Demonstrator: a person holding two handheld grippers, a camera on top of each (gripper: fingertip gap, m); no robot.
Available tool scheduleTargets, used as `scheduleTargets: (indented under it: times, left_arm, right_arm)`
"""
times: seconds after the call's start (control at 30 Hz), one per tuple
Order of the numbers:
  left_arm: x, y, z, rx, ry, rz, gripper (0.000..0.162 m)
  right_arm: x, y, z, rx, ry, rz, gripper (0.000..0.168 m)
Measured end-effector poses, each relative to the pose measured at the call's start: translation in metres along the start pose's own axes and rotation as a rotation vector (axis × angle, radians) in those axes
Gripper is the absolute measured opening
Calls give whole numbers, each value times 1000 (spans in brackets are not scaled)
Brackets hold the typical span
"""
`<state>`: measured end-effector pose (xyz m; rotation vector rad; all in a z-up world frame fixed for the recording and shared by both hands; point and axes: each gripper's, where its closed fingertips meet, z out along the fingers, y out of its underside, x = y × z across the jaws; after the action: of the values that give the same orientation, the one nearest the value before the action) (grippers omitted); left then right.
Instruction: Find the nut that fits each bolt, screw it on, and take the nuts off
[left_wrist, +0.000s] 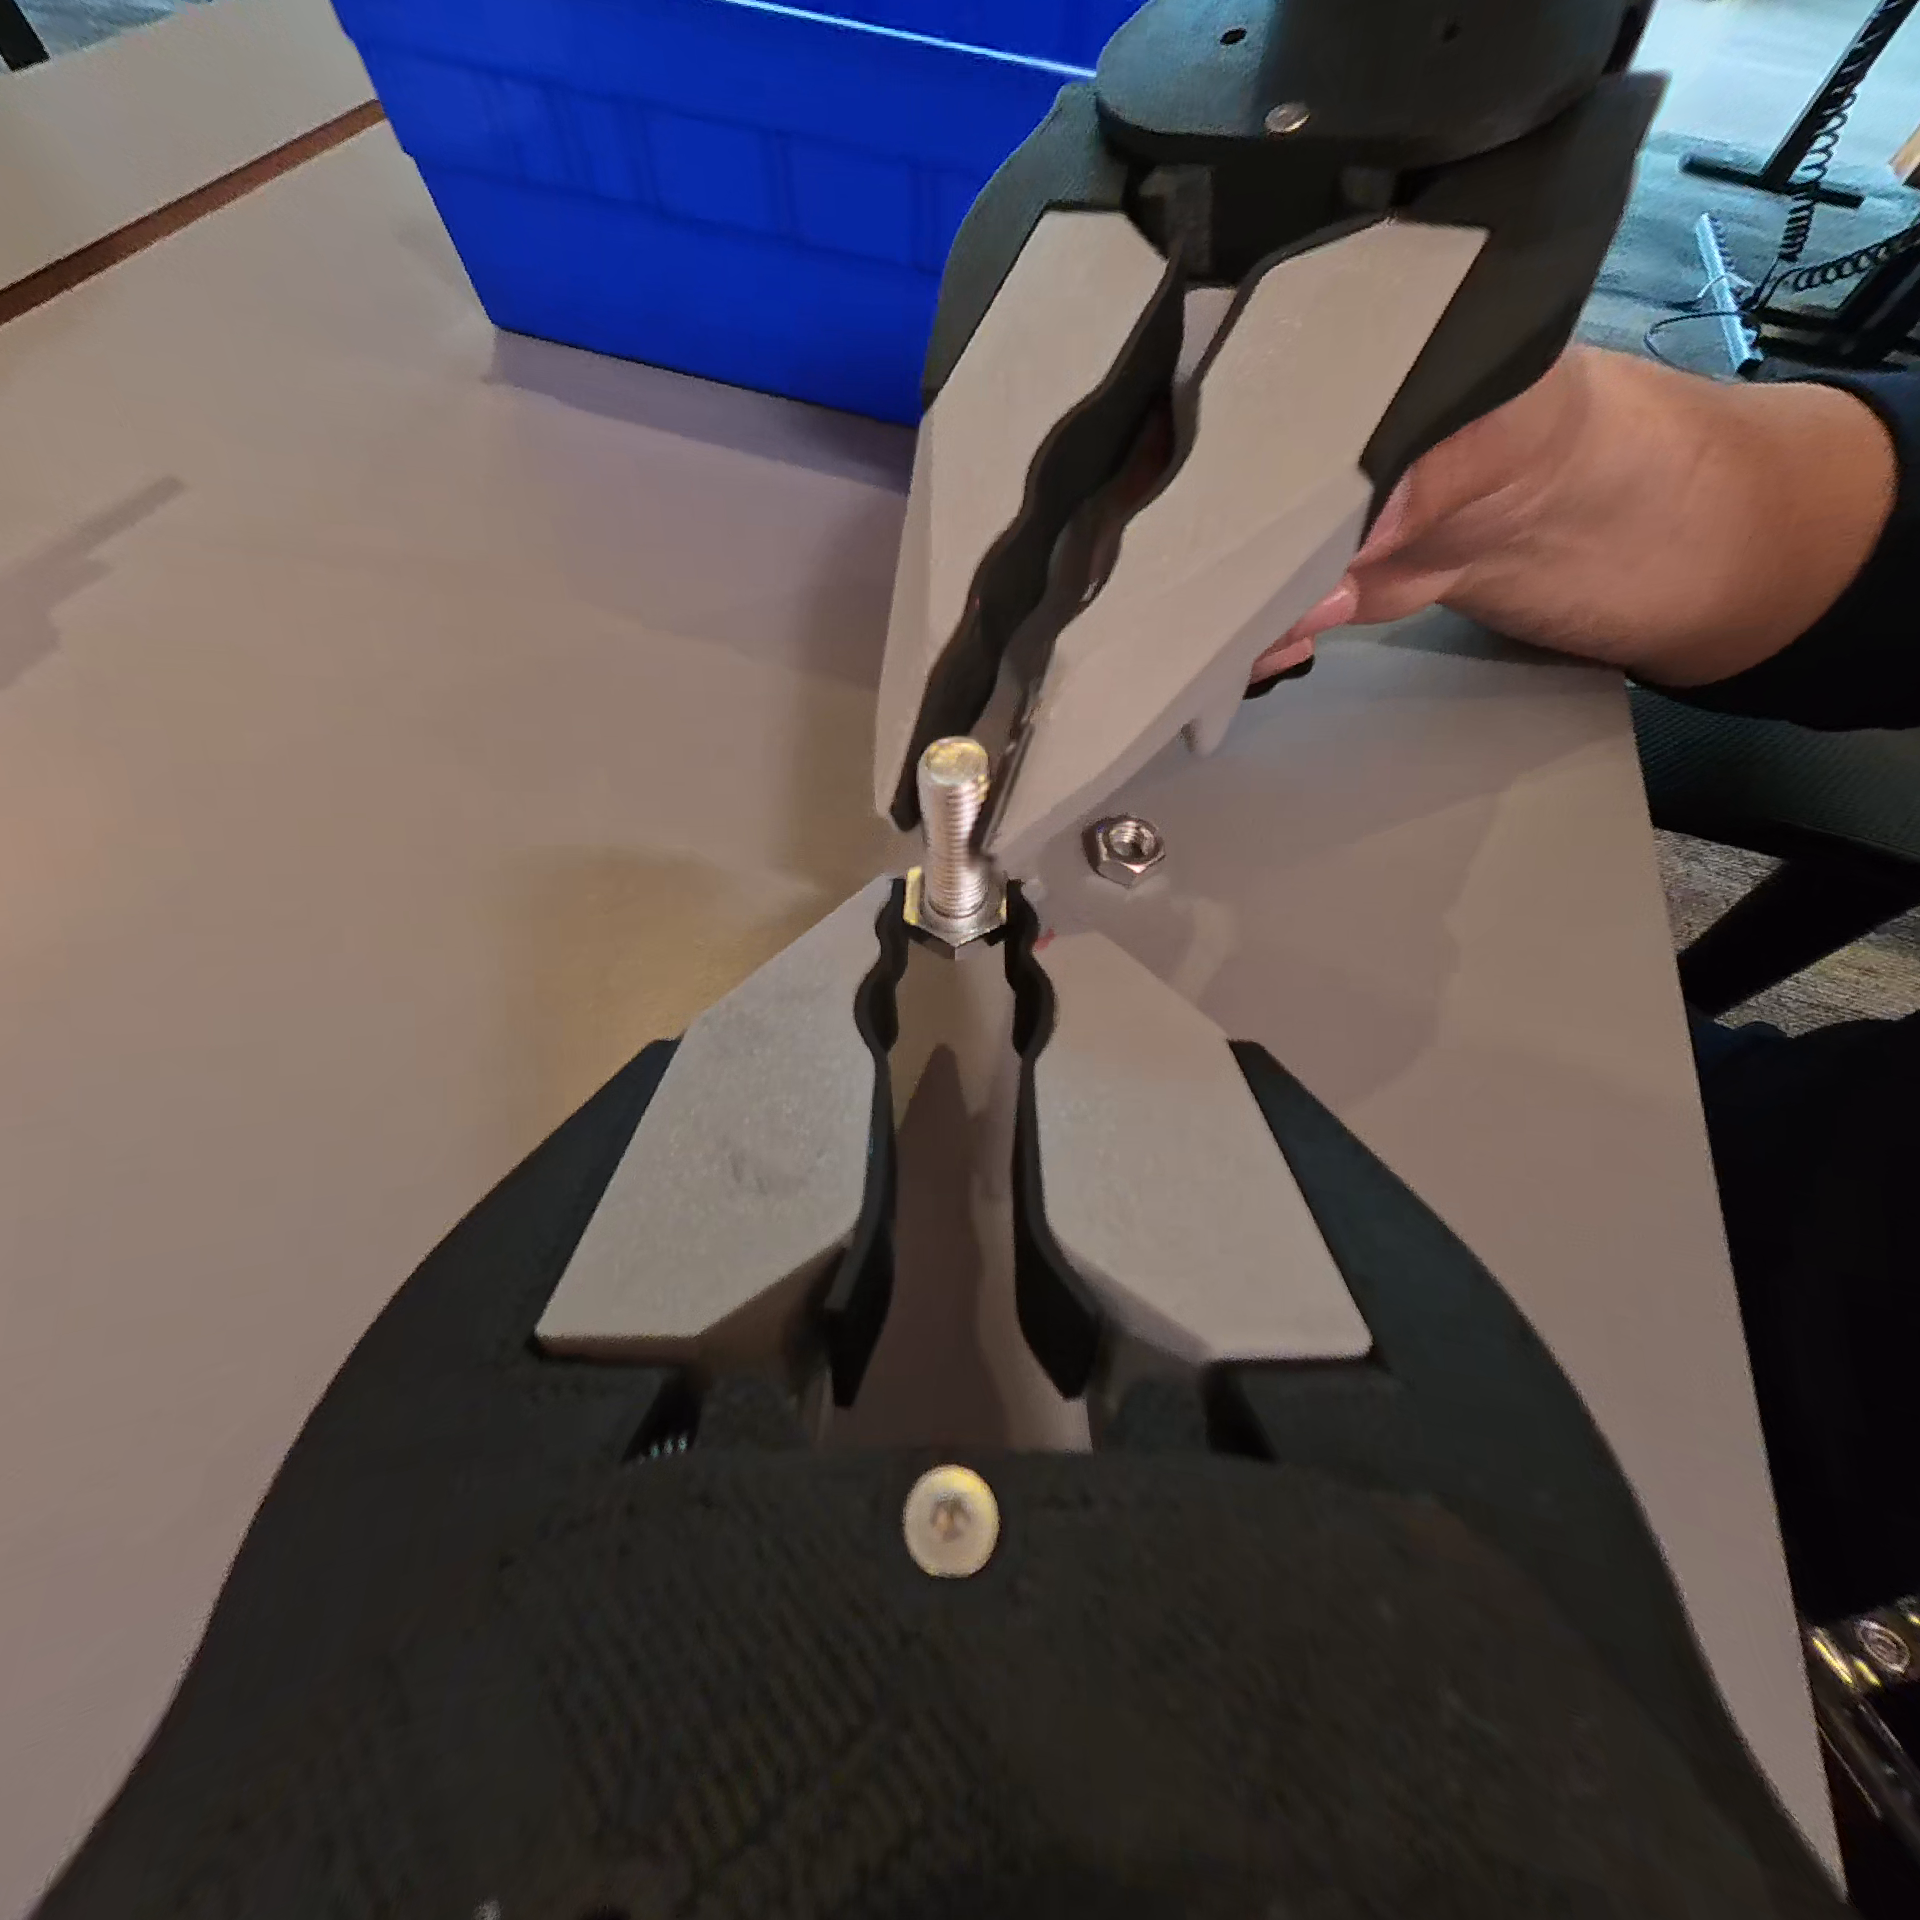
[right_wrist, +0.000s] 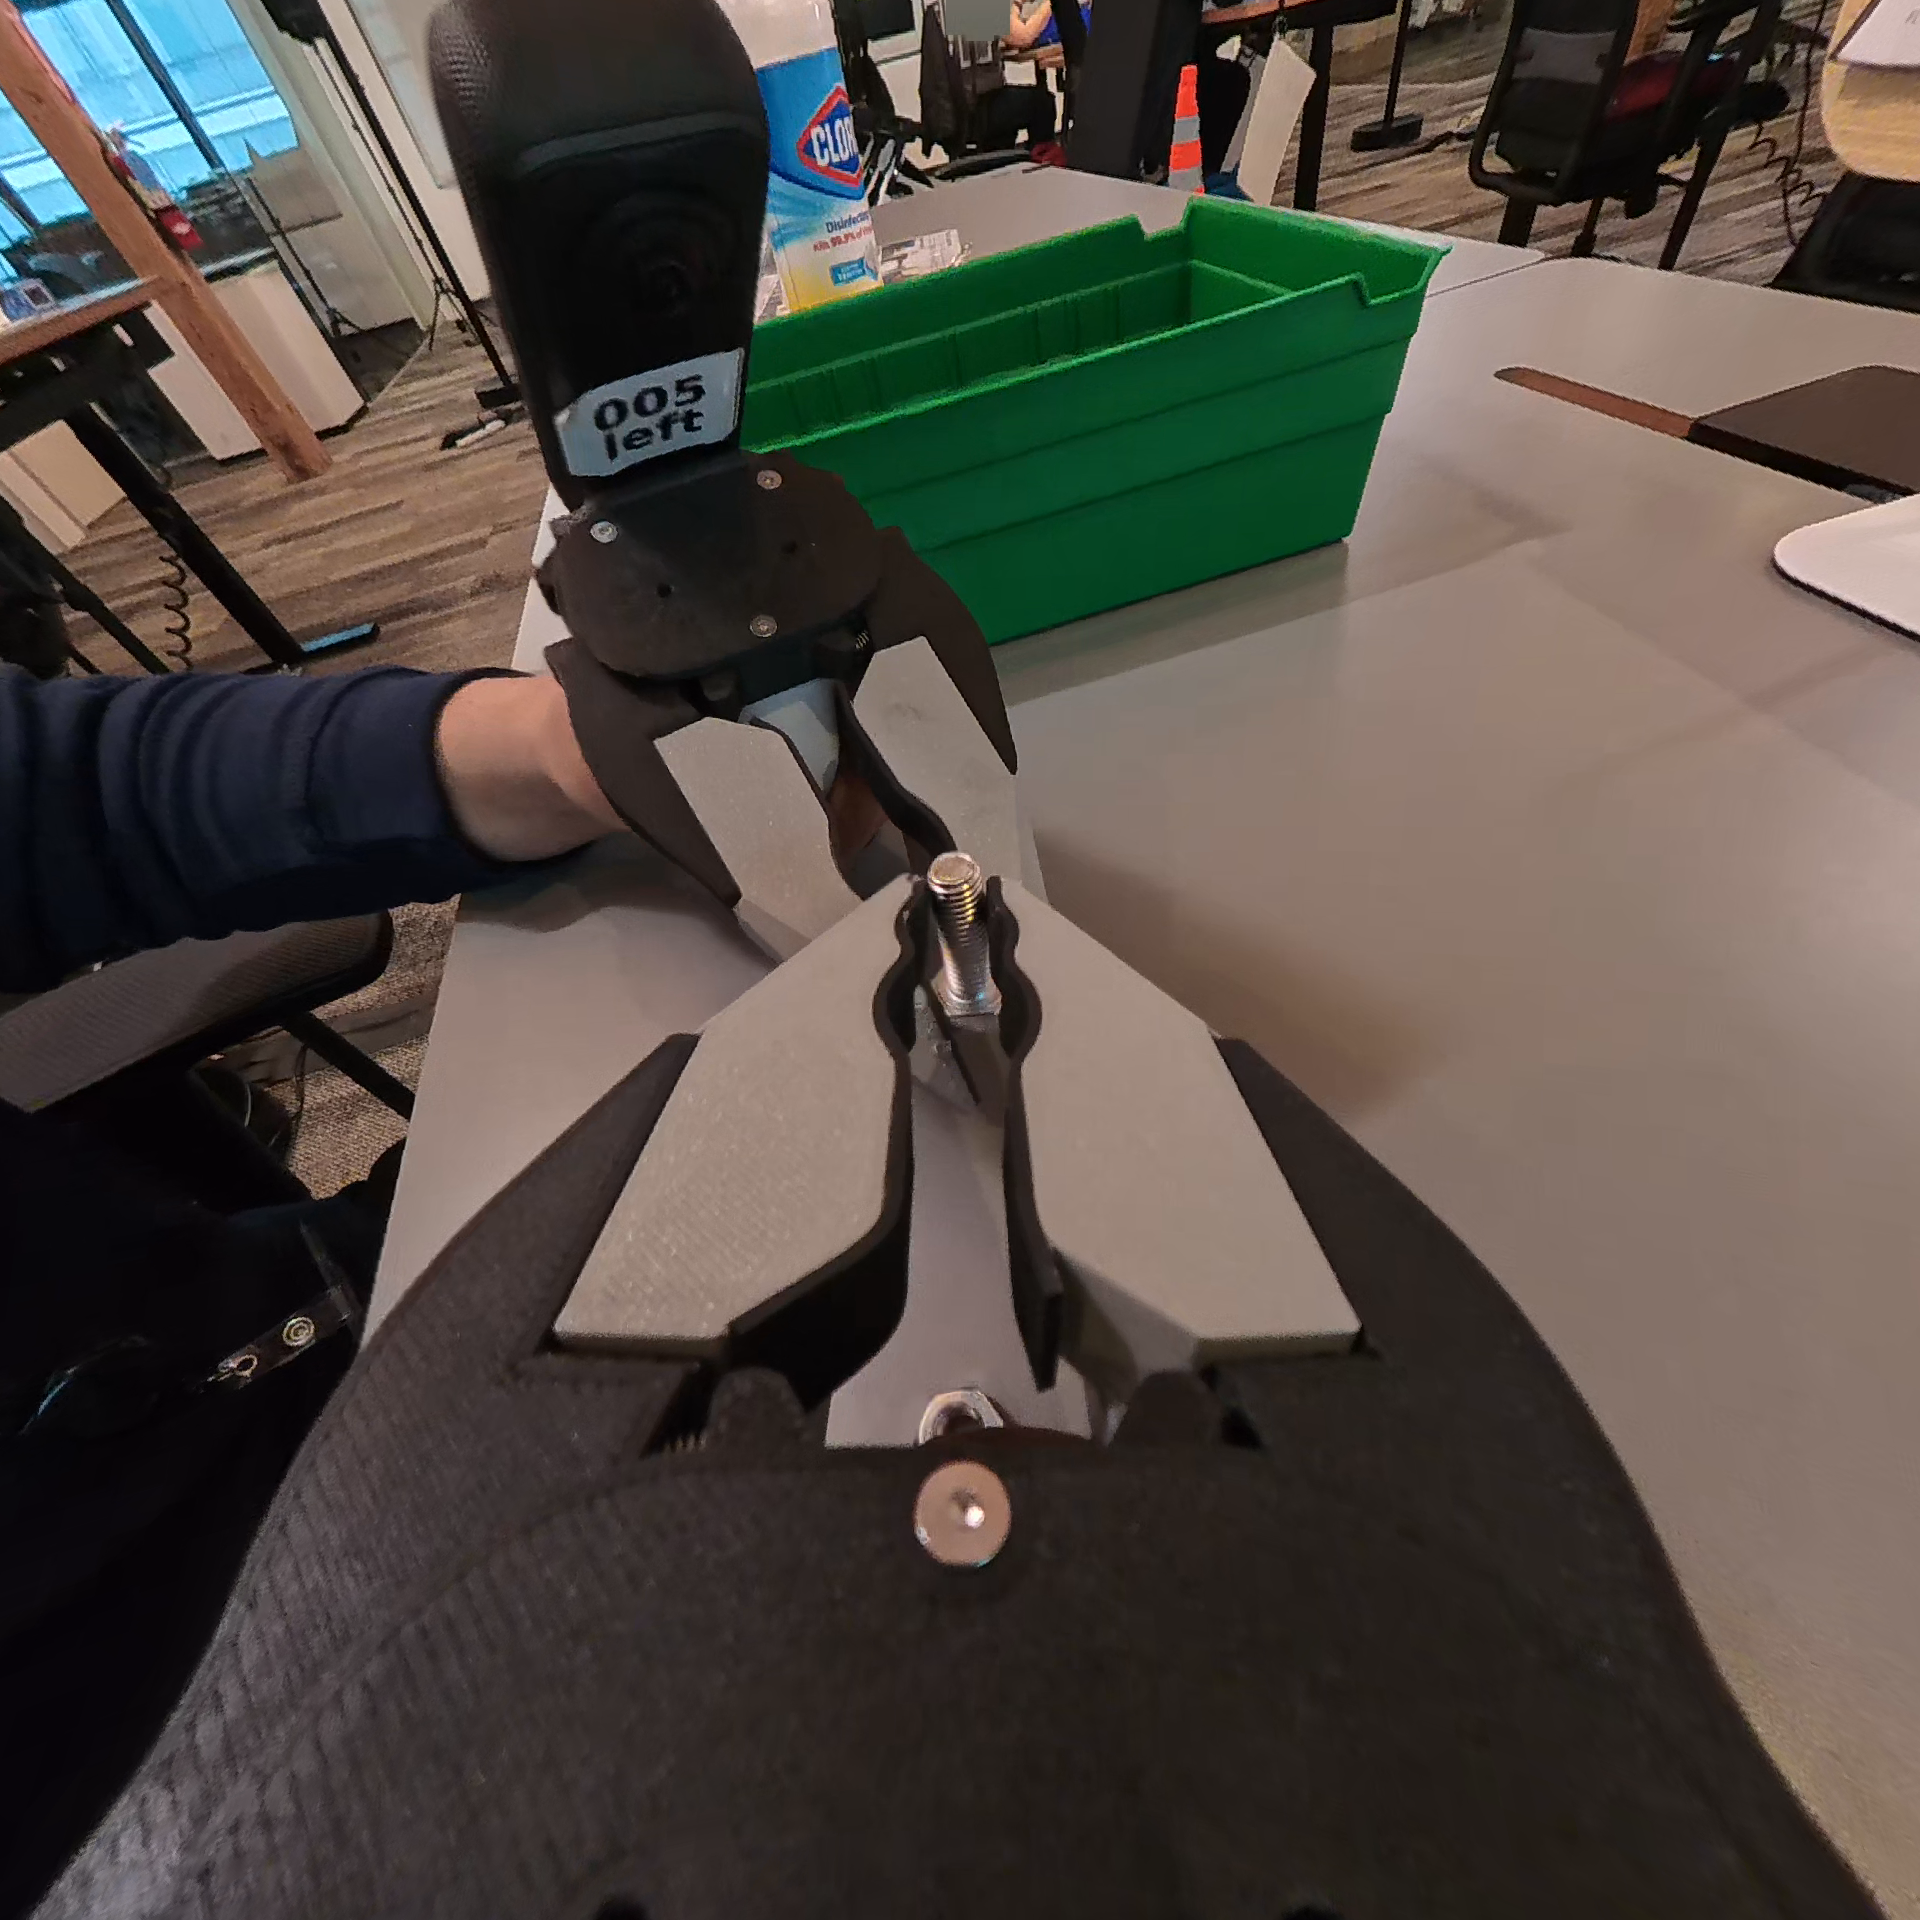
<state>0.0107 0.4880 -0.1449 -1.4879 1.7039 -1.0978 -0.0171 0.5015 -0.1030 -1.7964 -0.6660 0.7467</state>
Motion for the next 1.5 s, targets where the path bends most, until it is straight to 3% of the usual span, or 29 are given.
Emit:
scheduleTargets:
  times: [0.27,0.57,0.9,0.93,1.1,1.37,1.5]
  left_arm:
    - [-8,0,-4,17,-14,-27,16]
    - [-21,-4,-11,49,-56,-15,16]
    - [-21,-1,-11,37,-78,34,16]
    - [-21,-2,-11,38,-78,31,16]
    - [-16,-2,-9,37,-39,30,16]
    - [11,3,-2,-9,57,134,16]
    - [17,6,2,-31,61,174,16]
  right_arm:
    - [1,2,-29,-16,26,21,25]
    - [-2,93,-65,-408,329,-29,36]
    - [5,101,-53,-430,355,-47,23]
    - [4,100,-53,-426,349,-52,14]
    - [5,92,-52,-404,321,-62,14]
    - [-11,7,-55,-294,192,-162,14]
    - [-18,-12,-40,-332,134,-214,14]
